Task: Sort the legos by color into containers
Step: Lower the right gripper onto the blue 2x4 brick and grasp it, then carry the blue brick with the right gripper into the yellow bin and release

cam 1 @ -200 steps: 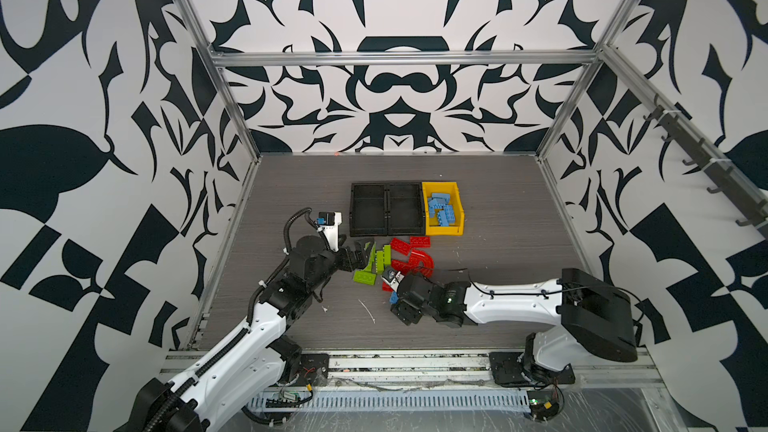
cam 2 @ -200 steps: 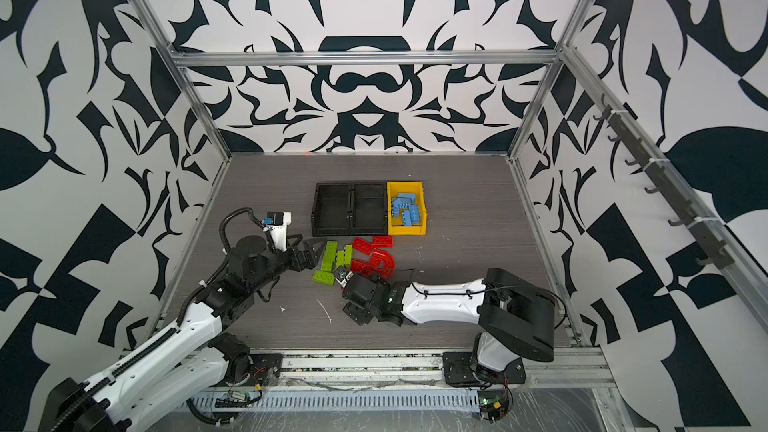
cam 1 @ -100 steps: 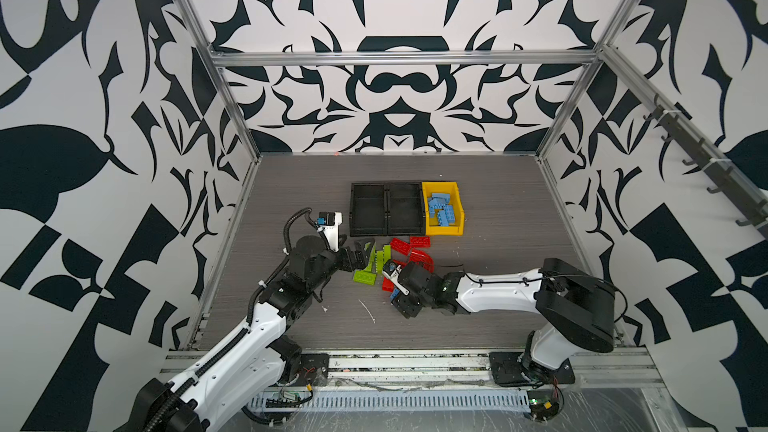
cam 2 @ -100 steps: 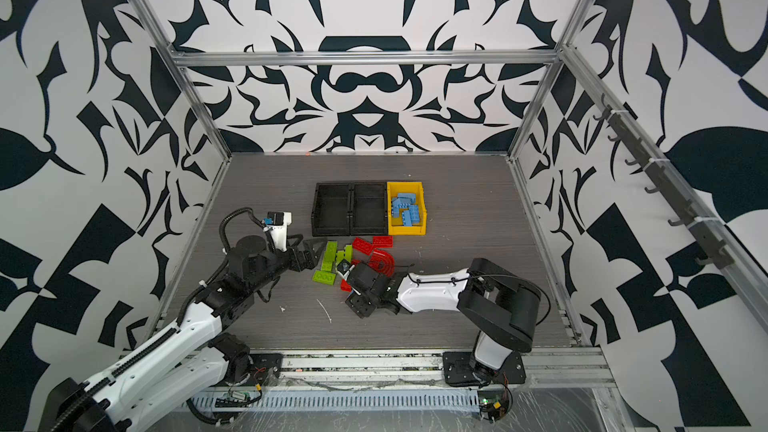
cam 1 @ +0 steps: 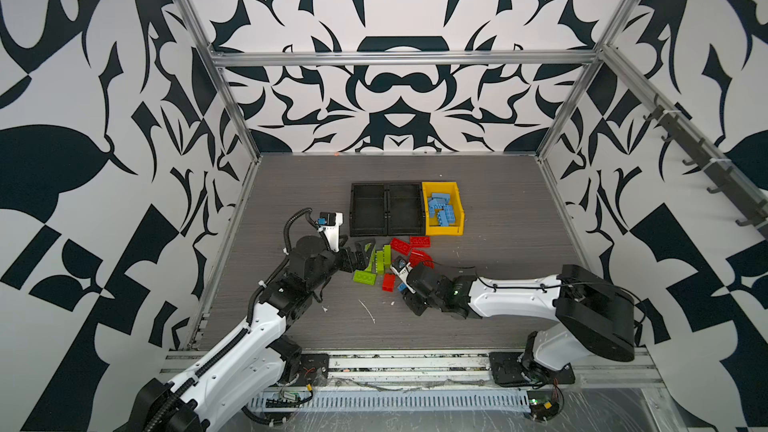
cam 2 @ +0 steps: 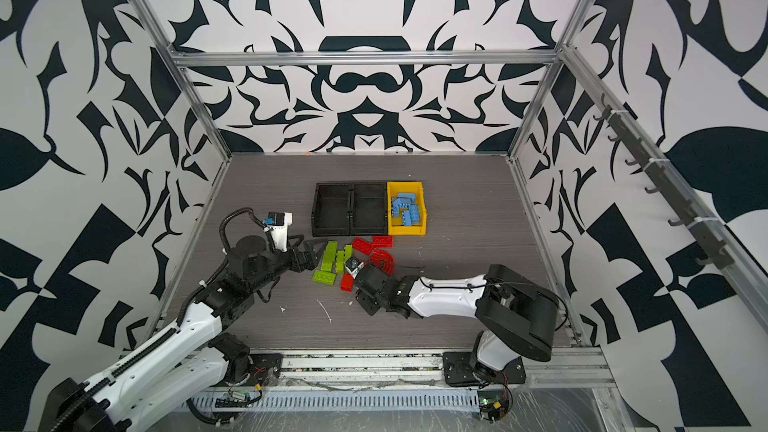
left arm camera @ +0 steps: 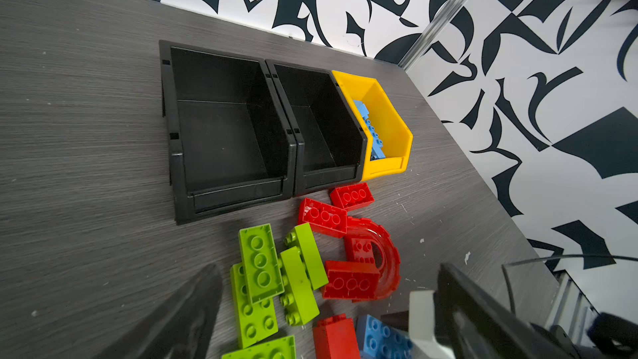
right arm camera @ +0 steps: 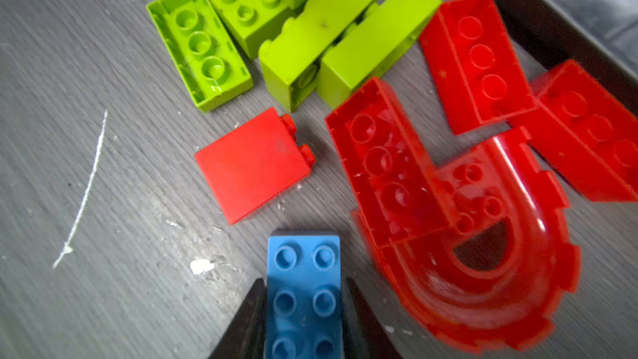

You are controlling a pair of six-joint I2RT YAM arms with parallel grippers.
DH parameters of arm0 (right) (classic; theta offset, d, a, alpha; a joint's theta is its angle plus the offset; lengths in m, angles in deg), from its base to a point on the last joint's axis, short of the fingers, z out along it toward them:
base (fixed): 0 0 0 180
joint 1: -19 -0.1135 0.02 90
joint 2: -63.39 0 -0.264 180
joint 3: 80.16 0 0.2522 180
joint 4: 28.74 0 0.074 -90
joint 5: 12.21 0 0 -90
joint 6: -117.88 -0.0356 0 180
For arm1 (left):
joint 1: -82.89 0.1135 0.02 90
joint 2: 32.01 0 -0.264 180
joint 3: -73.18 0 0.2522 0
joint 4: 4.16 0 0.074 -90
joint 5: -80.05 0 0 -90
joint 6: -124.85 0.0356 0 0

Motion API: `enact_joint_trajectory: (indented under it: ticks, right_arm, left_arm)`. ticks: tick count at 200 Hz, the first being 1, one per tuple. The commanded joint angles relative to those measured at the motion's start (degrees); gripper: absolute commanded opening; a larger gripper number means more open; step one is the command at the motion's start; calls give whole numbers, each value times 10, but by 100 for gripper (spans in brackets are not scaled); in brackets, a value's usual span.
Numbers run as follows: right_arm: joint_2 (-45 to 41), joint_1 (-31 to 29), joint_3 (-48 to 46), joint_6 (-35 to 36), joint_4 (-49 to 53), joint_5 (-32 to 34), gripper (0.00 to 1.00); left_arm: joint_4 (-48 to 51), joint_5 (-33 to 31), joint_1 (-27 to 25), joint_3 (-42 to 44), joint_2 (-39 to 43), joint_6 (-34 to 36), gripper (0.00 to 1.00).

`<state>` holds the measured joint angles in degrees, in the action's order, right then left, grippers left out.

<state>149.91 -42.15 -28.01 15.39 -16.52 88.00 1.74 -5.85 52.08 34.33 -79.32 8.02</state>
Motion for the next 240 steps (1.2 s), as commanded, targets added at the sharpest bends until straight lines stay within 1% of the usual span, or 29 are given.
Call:
enact_joint_trajectory:
  ticks: [1, 31, 51, 64, 72, 74, 77, 98, 124, 145, 165, 187, 209, 240]
  right_arm:
    - [-48, 14, -9, -12, -8, 25, 35]
    - [-119, 44, -2, -22, 21, 24, 31]
    - [-163, 75, 8, -26, 37, 40, 30]
    - [-180, 112, 21, -25, 47, 16, 30]
    - [-188, 135, 31, -25, 56, 14, 31]
    - [-190, 140, 34, -25, 58, -2, 31]
    - [-191, 149, 38, -25, 60, -8, 31]
    - [-194, 198, 66, -19, 69, -22, 31]
    - [-164, 248, 114, 0, 80, -57, 31]
    - [-133, 277, 165, 15, 114, -50, 31]
    - [-107, 301, 199, 21, 116, -52, 31]
    - [-59, 312, 247, 45, 115, -43, 31]
    - [2, 324, 308, 57, 140, -42, 31]
    - [66, 335, 351, 64, 127, -33, 31]
  left_arm:
    - [-7, 9, 2, 1, -1, 0, 100]
    - [-8, 11, 2, 0, -9, 1, 100]
    - [-10, 15, 1, -2, -15, 1, 100]
    - [-11, 17, 2, -2, -17, 0, 100]
    - [-12, 18, 2, -2, -19, 0, 100]
    - [-12, 18, 2, -3, -19, 0, 100]
    - [-13, 19, 2, -3, -20, -1, 100]
    - [-16, 25, 2, -3, -24, -2, 100]
    - [-21, 39, 2, -3, -28, -3, 100]
    - [-27, 47, 2, -4, -31, -3, 100]
    - [-27, 51, 2, -5, -36, -5, 100]
    - [-28, 55, 1, -6, -40, -5, 100]
    - [-30, 57, 1, -5, -43, -4, 100]
    - [-35, 58, 2, -1, -38, -5, 100]
